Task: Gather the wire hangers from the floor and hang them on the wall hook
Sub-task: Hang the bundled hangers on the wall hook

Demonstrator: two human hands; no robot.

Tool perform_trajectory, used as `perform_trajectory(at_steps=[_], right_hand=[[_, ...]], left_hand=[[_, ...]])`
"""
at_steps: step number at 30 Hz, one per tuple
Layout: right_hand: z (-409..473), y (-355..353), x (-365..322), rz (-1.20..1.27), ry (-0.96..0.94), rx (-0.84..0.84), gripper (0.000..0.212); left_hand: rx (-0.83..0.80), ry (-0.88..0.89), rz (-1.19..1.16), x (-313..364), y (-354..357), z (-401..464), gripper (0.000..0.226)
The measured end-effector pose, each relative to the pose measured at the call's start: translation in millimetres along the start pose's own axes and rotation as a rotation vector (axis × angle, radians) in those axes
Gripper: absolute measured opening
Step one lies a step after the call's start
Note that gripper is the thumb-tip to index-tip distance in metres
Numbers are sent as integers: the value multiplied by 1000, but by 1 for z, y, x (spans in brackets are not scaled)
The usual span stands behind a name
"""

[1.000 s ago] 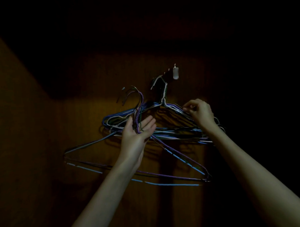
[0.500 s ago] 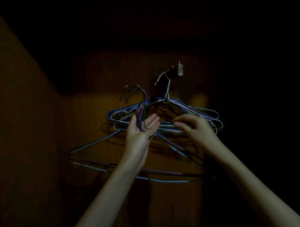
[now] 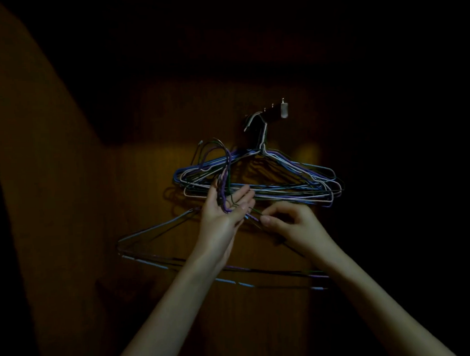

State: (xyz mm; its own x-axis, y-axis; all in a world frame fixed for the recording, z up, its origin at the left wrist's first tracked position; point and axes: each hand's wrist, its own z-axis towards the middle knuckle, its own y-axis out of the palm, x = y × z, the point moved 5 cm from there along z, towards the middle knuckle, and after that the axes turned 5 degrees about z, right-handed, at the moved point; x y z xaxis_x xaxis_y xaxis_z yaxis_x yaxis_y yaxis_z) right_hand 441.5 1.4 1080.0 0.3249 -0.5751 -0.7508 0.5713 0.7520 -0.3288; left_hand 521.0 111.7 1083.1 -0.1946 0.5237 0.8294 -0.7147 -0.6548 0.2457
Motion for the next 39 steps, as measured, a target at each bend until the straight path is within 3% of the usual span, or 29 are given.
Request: perform_trajectory(at_steps=[5, 15, 22, 30, 39], right_hand=[[-4, -13, -7, -29, -49, 166, 28], [-7, -60, -20, -138, -217, 451, 25], [11, -101, -31, -231, -272, 601, 9], [54, -118, -1, -354, -184, 650, 10], [124, -117, 40, -261, -67, 552, 5]], left_hand=[[-6, -4, -15, 1, -1, -8, 73], [-21, 52, -44, 10, -1, -6, 77], [-52, 47, -38, 8, 4, 8, 78], [-51, 76, -29, 3, 4, 29, 77], [-25, 96, 2, -3, 2, 58, 76]])
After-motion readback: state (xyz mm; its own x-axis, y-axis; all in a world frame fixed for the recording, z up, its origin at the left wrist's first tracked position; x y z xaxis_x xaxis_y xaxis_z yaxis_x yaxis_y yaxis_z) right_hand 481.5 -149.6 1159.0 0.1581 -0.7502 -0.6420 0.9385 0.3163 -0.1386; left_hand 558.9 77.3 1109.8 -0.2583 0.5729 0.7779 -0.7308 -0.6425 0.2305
